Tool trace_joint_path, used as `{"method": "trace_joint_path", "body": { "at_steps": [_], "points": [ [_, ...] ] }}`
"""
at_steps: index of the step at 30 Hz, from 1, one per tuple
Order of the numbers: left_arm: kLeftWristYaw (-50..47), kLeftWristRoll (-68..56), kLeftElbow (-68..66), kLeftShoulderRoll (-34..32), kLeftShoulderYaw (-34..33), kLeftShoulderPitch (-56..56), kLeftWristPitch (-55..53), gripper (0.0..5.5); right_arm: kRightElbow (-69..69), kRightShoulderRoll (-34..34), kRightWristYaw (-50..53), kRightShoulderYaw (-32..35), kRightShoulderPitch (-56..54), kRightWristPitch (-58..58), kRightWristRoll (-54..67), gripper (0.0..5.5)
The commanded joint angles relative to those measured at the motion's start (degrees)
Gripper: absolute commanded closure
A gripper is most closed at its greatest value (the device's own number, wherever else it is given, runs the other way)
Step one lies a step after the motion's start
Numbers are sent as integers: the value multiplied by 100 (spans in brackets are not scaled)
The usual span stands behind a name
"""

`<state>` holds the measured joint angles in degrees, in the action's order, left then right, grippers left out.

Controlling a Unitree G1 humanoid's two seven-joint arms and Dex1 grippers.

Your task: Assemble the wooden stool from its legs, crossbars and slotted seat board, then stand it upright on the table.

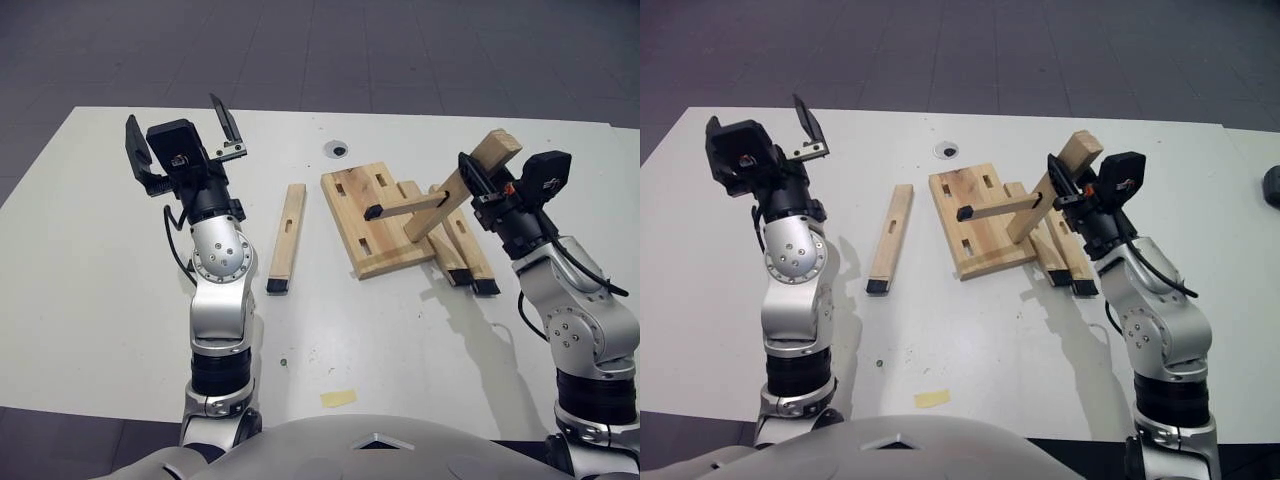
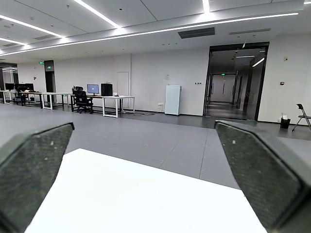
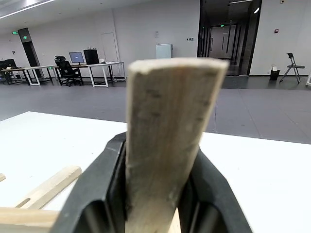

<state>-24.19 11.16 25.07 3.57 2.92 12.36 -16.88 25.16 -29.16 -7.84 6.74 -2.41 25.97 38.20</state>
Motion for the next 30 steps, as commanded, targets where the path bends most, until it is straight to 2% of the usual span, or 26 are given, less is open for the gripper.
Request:
{"method": "trace_joint_path", "body": {
  "at_steps": [1,17,30],
  "points": [
    [19,32,-117,225,5,149,25,10,-748,-176,8,-589,456,872,-650,440],
    [403,-111,-357,156,-124,447,-74,10,-554,550,783,-427,-900,1572,-199,440],
    [518,-129,-545,184,-204,528,-87,10,-543,879,868,-286,-1098,1776,-376,444]
  ]
}}
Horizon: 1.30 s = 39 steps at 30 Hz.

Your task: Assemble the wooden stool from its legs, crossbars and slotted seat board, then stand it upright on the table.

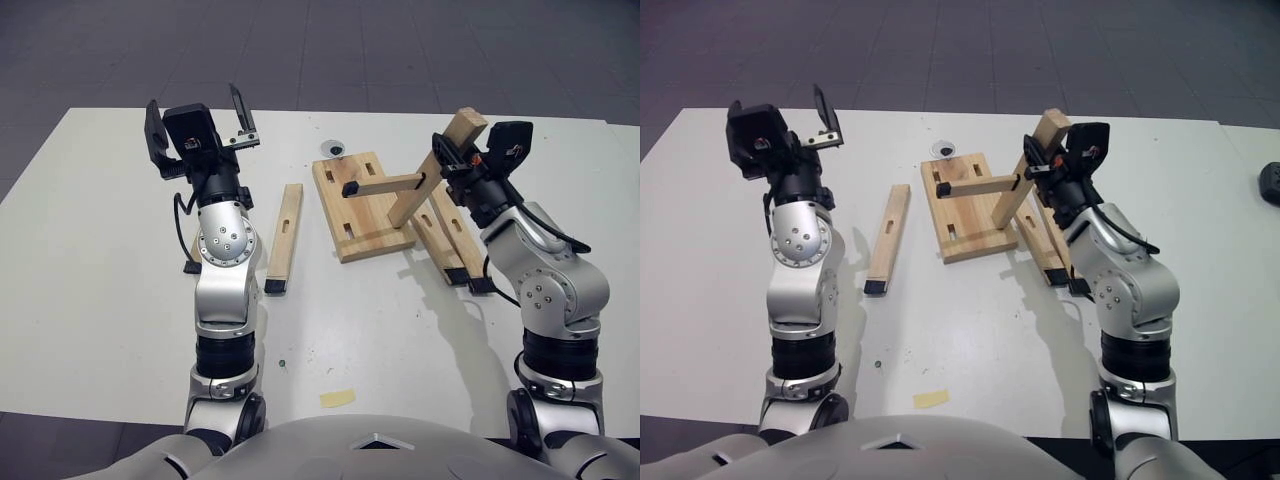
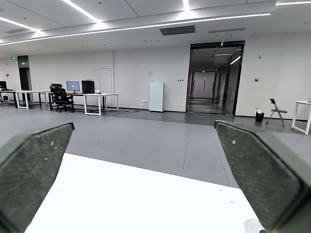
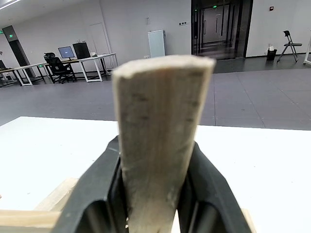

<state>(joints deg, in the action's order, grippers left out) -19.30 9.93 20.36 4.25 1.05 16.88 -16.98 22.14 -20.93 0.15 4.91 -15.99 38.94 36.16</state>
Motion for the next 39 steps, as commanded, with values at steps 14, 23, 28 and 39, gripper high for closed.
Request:
{"method": "trace_joint_path", "body": {
  "at_steps": [14,23,28,39],
  "points": [
    [118,-5,-191,109,-9,109,-46,10,-252,421,58,64,223,329,-360,354],
    [142,23,-280,120,7,176,5,10,-300,709,-20,219,129,193,-397,211],
    [150,33,-329,130,23,191,48,10,-95,799,-107,449,-176,97,-212,135],
    [585,-99,-73,-85,-123,-21,-886,10,-472,-141,-493,1871,-2449,-125,620,13]
  ]
}}
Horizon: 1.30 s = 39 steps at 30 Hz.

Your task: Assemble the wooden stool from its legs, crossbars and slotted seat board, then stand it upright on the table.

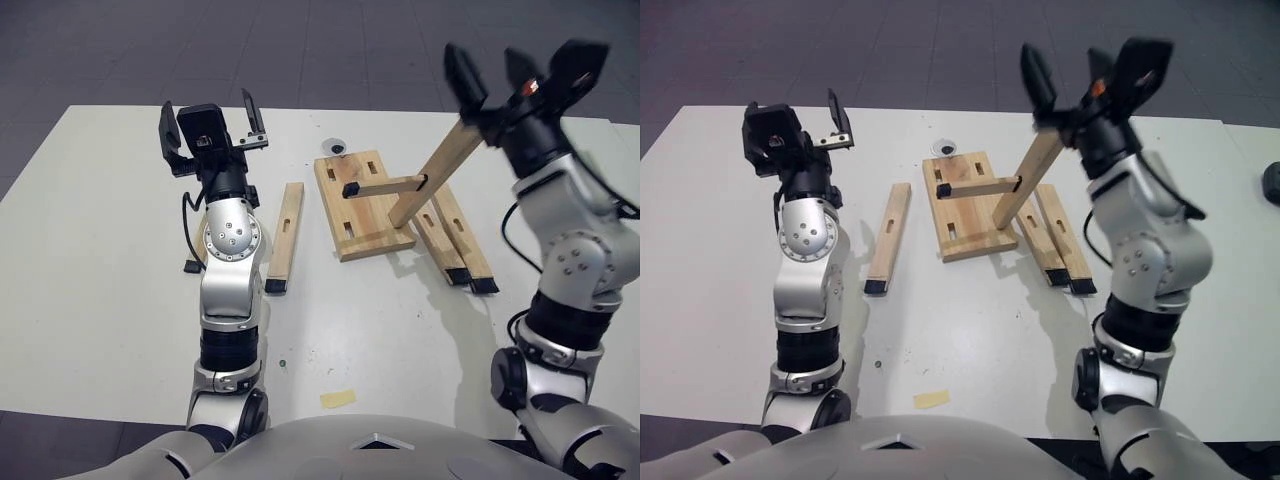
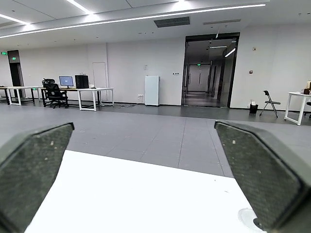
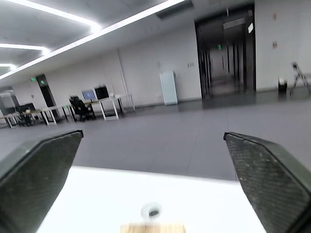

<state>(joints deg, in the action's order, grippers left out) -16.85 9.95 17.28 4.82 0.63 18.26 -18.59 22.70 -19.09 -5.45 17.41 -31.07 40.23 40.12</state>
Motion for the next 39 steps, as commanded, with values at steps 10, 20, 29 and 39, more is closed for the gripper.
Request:
{"method": "trace_joint_path", "body": {
  "at_steps": [10,20,29,39],
  "points": [
    [1793,-1342,1815,-888,-1205,-135,-3128,10,-1532,-1411,282,1067,-26,-325,-851,13],
    [1230,-1606,1439,-363,-1203,1069,-2531,10,-869,-1072,-226,384,2128,1045,-692,13],
    [980,-1624,1461,-108,-981,1005,-2414,10,-1175,-1020,-493,-332,2424,1461,-1019,13],
    [797,-1575,1423,136,-730,895,-2312,10,-1686,-1317,-656,-1038,2170,1419,-1905,13]
  ]
}}
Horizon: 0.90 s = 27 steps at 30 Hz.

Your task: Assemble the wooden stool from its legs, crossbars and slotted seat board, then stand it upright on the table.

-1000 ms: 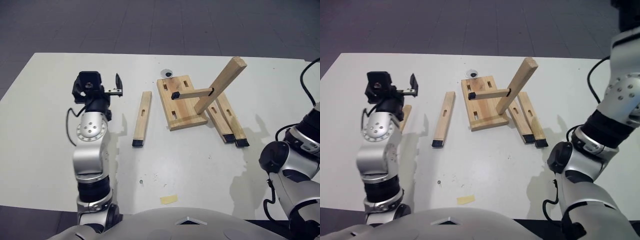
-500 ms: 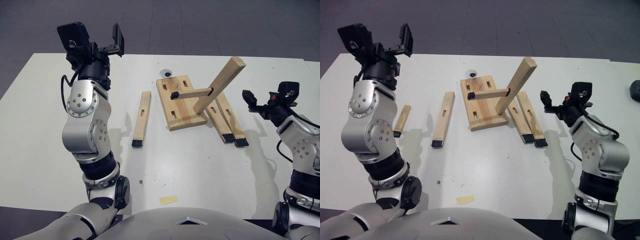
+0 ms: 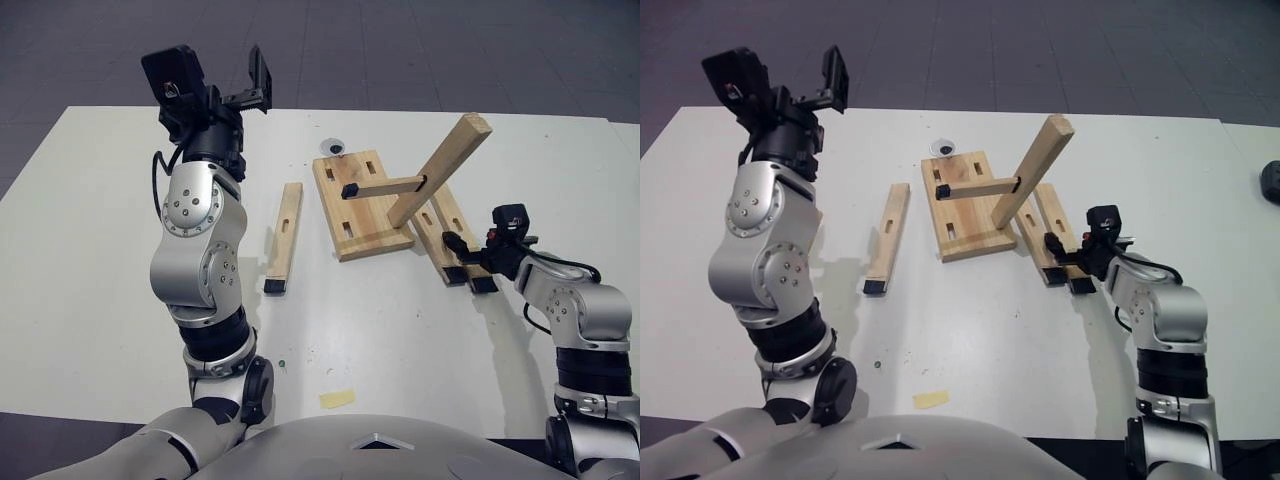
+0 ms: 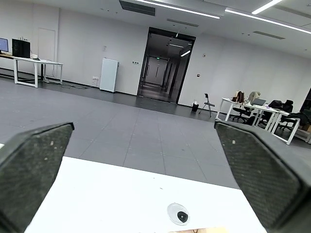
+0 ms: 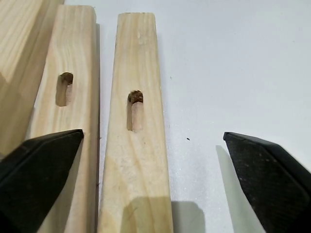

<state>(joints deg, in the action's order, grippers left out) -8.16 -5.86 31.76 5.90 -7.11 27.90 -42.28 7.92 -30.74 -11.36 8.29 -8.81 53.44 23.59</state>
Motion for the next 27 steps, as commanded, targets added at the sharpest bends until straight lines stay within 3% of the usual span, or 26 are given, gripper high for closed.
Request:
{"method": "trace_joint_path", "body": {
  "at_steps": [1,7,21,27],
  "points": [
    [-89,9,-21,33,37,-78,60,10,-270,-170,-78,-105,-90,141,-285,13],
    [-194,39,1,58,74,-141,91,10,-572,-422,-333,-267,-157,238,-580,98],
    [-305,17,-133,26,-28,-131,103,10,-389,-281,-690,-230,-785,969,-459,347],
    [-329,18,-194,12,-30,-107,113,10,-556,-369,-730,-382,-819,939,-640,348]
  ]
}}
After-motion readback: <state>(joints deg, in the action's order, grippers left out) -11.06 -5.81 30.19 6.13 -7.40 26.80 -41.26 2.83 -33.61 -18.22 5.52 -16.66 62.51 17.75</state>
